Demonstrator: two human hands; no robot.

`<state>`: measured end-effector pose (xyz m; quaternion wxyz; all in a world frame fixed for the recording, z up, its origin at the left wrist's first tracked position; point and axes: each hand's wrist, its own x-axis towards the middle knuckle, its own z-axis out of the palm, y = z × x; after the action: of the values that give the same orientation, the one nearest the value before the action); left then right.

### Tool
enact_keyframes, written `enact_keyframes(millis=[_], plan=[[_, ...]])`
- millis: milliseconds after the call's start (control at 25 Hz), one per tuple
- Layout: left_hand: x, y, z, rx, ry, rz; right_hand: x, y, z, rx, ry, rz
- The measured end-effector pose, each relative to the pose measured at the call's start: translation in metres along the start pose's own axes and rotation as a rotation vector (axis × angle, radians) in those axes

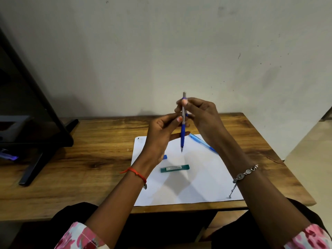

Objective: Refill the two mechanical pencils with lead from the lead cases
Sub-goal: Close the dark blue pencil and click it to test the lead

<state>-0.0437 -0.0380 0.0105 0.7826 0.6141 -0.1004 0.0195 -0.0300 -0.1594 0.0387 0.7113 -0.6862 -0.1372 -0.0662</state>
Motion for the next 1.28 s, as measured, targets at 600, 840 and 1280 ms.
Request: enact_keyframes(millis=[600,840,1280], plan=[[-0.018,-0.005,0.008,-0.408,-0.197,-0.559,0.008,-0.07,-0.028,0.656,0.088,0.122],[-0.022,-0.005,0.01,-0.423,-0.211,-0.586,0.006,-0.073,-0.024,0.61,0.064,0.159],[-0.023,0.0,0.009,-0.448,-0.256,-0.564,0.006,-0.072,-0.019,0.638,0.055,0.164]])
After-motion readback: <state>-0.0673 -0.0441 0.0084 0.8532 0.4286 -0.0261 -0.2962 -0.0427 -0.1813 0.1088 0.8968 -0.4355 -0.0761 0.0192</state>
